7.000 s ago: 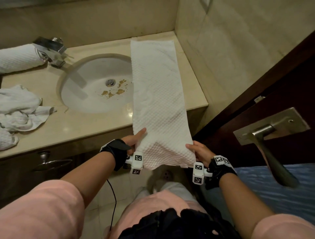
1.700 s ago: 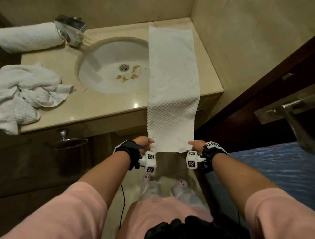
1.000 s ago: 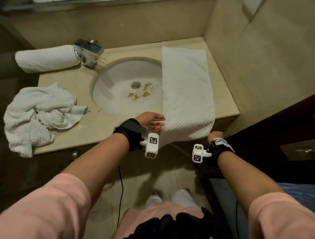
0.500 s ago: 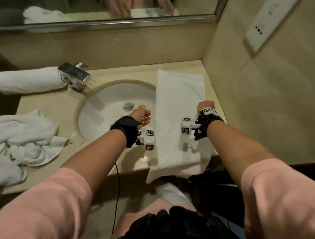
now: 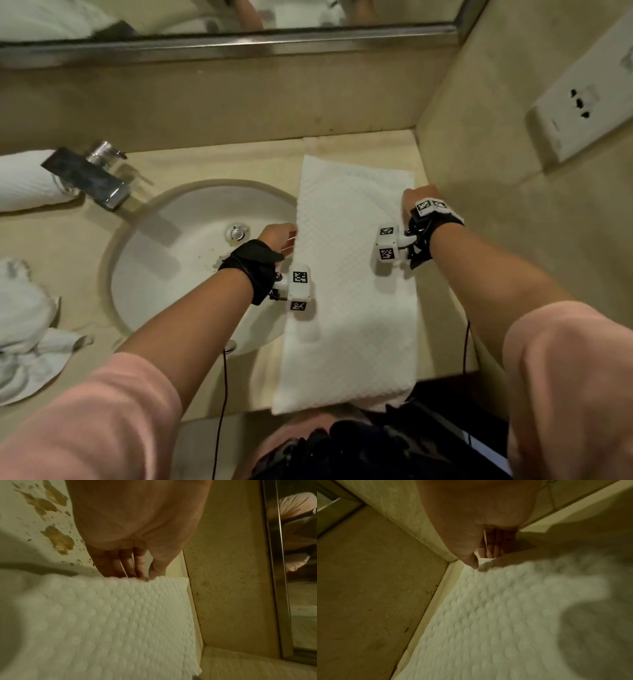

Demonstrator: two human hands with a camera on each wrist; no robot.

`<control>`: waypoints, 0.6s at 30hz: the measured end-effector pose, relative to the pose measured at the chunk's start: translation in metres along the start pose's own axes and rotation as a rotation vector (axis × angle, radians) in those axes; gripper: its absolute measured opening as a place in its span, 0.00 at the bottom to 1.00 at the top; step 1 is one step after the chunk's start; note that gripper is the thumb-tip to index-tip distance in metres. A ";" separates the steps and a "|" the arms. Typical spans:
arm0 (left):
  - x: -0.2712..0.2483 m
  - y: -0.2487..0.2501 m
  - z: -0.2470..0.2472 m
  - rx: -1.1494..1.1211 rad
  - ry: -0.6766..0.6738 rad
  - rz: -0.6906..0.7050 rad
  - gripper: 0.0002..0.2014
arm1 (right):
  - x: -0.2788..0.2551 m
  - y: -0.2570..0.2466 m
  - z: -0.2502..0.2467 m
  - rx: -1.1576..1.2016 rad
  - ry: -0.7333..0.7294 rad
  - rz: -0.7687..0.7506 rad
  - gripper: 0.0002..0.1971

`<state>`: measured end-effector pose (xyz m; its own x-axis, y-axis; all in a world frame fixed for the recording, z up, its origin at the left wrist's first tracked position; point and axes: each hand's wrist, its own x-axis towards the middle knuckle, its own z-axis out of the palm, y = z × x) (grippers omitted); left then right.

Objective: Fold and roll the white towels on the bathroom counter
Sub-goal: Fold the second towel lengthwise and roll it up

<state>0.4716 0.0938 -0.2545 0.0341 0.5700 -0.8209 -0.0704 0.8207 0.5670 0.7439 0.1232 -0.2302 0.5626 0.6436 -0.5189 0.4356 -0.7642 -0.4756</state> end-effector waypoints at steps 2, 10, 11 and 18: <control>0.007 0.002 0.002 0.023 -0.009 0.012 0.09 | 0.006 -0.007 -0.003 -0.016 0.050 -0.016 0.09; 0.023 0.007 0.008 0.173 0.014 0.052 0.09 | 0.027 -0.027 0.005 -0.011 0.167 -0.014 0.21; 0.023 0.007 0.009 0.193 0.019 0.052 0.11 | 0.028 -0.029 0.006 0.005 0.149 -0.001 0.21; 0.028 0.007 0.011 0.238 0.044 0.080 0.15 | 0.017 -0.026 0.005 -0.330 0.100 -0.191 0.17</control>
<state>0.4828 0.1162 -0.2728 -0.0060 0.6354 -0.7722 0.1657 0.7622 0.6258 0.7386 0.1538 -0.2300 0.5083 0.7808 -0.3632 0.7325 -0.6138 -0.2943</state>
